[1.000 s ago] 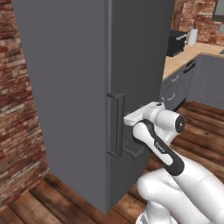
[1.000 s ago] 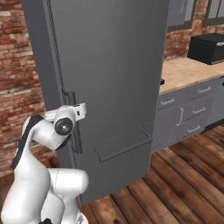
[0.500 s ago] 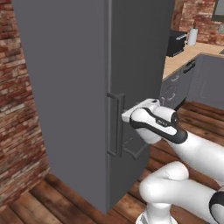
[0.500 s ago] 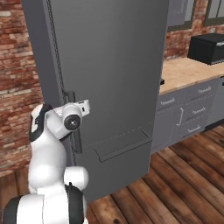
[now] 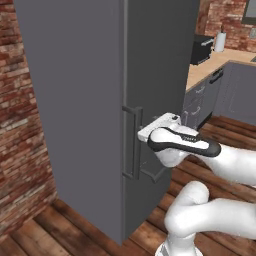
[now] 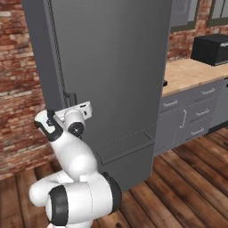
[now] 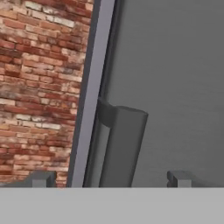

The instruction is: Gather the corn and avocado from the fridge and place them on a tray on the dining counter. Then gather the steak and chicken drumstick from the fridge and place them on the other tray.

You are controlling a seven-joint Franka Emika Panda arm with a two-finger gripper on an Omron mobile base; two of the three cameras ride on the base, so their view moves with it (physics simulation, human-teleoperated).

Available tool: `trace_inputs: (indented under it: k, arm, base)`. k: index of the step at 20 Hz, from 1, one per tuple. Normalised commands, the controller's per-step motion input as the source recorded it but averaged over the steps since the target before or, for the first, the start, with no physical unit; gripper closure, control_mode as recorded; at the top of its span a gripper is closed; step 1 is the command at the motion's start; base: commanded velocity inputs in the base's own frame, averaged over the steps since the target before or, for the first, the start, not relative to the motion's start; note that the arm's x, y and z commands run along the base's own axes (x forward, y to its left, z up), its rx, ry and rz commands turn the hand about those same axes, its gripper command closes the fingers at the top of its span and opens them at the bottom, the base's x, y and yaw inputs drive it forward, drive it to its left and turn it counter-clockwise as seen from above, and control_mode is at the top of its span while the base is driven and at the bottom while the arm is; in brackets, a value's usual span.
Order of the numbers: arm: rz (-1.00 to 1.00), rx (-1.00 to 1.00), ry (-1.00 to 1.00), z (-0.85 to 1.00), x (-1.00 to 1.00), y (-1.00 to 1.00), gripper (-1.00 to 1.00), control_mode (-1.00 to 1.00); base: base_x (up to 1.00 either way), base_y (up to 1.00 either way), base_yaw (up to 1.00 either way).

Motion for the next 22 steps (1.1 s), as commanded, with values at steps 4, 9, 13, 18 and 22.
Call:
trace_inputs:
  k: [4,9,13,18,22]
  arm:
    - [0.00,0.00,-0.02,-0.05,0.15,0.14,-1.00,-1.00]
    - [0.00,0.02,0.01,0.00,0.36,0.05,-1.00,-1.00]
    - [0.01,0.00,0.06,0.00,0.35,0.04,-1.00,-1.00]
    - [0.03,0.00,0.07,0.00,0.14,0.18,-1.00,-1.00]
    - [0.03,0.00,0.10,0.00,0.05,0.38,-1.00,-1.00]
  base:
    - [0.00,0.00,0.00]
    - [0.00,0.00,0.00]
    - [0.00,0.00,0.00]
    - [0.00,0.00,0.00]
    - [0.00,0.00,0.00]
